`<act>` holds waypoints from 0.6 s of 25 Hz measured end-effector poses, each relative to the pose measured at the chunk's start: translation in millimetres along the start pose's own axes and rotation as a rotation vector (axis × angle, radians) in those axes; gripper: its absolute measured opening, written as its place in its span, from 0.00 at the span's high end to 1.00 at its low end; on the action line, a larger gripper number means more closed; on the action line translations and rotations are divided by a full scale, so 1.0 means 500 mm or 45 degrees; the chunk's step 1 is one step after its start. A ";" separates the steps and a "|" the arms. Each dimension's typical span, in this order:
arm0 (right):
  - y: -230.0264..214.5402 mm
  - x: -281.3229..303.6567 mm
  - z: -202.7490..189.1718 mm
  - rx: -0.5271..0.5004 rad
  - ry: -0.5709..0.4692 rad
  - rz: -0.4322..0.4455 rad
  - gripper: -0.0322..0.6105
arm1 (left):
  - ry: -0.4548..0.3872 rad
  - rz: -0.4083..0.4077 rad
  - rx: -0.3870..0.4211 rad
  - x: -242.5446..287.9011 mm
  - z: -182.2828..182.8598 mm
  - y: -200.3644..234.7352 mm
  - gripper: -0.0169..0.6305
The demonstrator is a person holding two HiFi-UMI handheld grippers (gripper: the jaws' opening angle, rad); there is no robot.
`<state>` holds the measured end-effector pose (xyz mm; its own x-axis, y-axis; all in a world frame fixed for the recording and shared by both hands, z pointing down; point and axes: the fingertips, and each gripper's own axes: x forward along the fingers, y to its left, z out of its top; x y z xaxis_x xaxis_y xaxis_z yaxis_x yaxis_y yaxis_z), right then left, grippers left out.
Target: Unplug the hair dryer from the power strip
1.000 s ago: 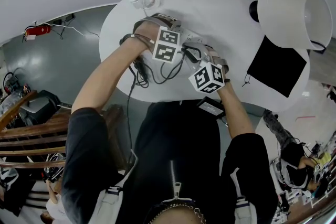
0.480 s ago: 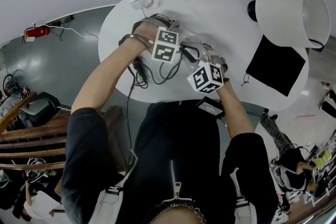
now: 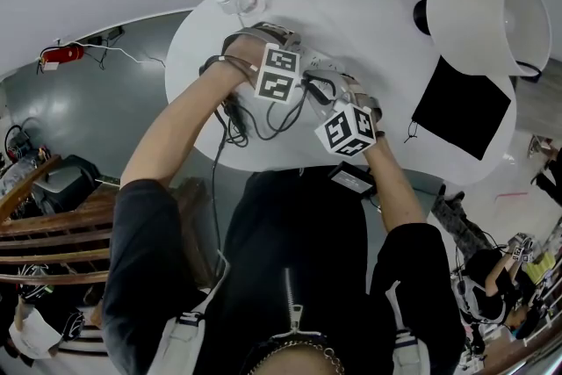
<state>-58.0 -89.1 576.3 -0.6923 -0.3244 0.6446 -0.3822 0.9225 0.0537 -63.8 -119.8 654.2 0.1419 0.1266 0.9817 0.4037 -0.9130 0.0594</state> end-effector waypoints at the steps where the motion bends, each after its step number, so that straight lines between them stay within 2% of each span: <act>1: 0.000 -0.002 0.002 0.002 -0.002 -0.005 0.86 | -0.003 0.001 -0.001 -0.001 0.000 0.000 0.37; 8: 0.001 -0.014 0.006 0.015 -0.004 -0.036 0.86 | 0.005 -0.007 0.000 -0.004 -0.003 -0.001 0.37; 15: 0.003 -0.024 0.008 0.015 -0.004 -0.074 0.86 | 0.003 0.065 -0.023 -0.011 -0.016 0.005 0.37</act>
<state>-52.7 -84.8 565.7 -0.6705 -0.3781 0.6384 -0.4291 0.8995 0.0821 -71.0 -125.7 650.3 0.1600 0.0786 0.9840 0.3793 -0.9252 0.0122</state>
